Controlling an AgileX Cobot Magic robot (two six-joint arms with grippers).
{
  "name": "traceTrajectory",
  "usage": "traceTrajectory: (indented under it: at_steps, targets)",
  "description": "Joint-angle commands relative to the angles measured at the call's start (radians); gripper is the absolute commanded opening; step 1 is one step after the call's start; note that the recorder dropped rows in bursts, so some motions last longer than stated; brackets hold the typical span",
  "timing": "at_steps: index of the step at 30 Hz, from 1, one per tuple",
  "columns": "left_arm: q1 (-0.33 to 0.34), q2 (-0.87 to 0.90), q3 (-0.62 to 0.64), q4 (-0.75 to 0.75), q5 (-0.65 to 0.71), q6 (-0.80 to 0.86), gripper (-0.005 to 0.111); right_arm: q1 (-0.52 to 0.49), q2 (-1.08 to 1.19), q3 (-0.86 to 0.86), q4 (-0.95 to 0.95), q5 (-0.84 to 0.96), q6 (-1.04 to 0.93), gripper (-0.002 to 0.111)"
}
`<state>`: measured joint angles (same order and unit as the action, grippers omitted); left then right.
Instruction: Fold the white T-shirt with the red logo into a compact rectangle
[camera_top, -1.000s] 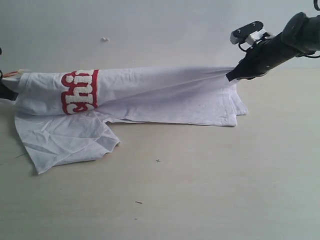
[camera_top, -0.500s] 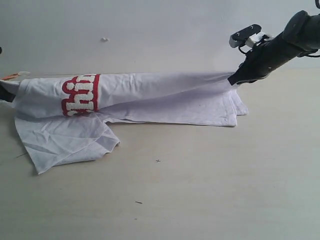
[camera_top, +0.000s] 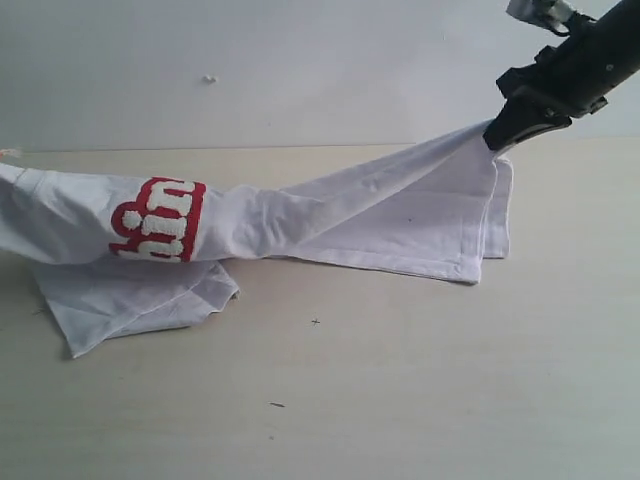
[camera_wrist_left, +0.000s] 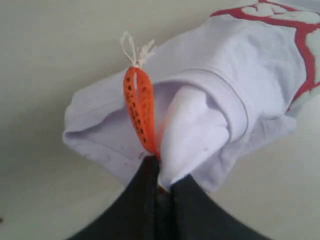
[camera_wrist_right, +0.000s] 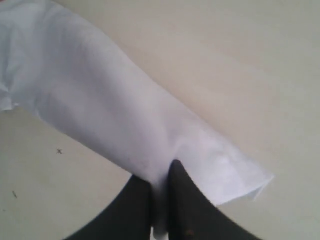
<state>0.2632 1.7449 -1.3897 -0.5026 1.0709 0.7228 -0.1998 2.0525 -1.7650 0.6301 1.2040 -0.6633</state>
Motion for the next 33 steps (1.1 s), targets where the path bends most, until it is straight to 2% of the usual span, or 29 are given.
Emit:
traceTrajectory:
  at_steps: [1, 4, 6, 10, 16, 22, 28, 33]
  targets:
    - [0.007, -0.077, -0.011, 0.091, 0.15, -0.213, 0.0, -0.004, -0.106, 0.078, 0.097, 0.017, 0.024, 0.0]
    - [0.007, -0.146, -0.03, 0.238, 0.15, -0.325, 0.0, -0.004, -0.187, 0.179, -0.057, 0.017, 0.189, 0.0]
    - [0.007, -0.164, -0.032, 0.238, 0.15, -0.327, 0.0, -0.004, -0.215, 0.273, -0.141, 0.017, 0.281, 0.0]
    - [0.004, -0.183, -0.027, 0.226, 0.15, -0.36, 0.0, -0.004, -0.265, 0.381, -0.141, 0.017, 0.283, 0.0]
    - [-0.006, -0.26, 0.063, 0.216, 0.15, -0.353, 0.0, 0.003, -0.385, 0.413, -0.134, 0.017, 0.283, 0.0]
    - [-0.093, -0.331, 0.155, 0.202, 0.15, -0.297, 0.0, 0.057, -0.493, 0.457, -0.138, 0.017, 0.283, 0.0]
    - [-0.116, -0.345, 0.113, 0.219, 0.15, -0.271, 0.0, 0.066, -0.48, 0.435, -0.154, 0.017, 0.283, 0.0]
    - [-0.114, -0.206, 0.065, 0.294, 0.15, -0.271, 0.0, 0.066, -0.3, 0.366, -0.248, 0.017, 0.31, 0.0]
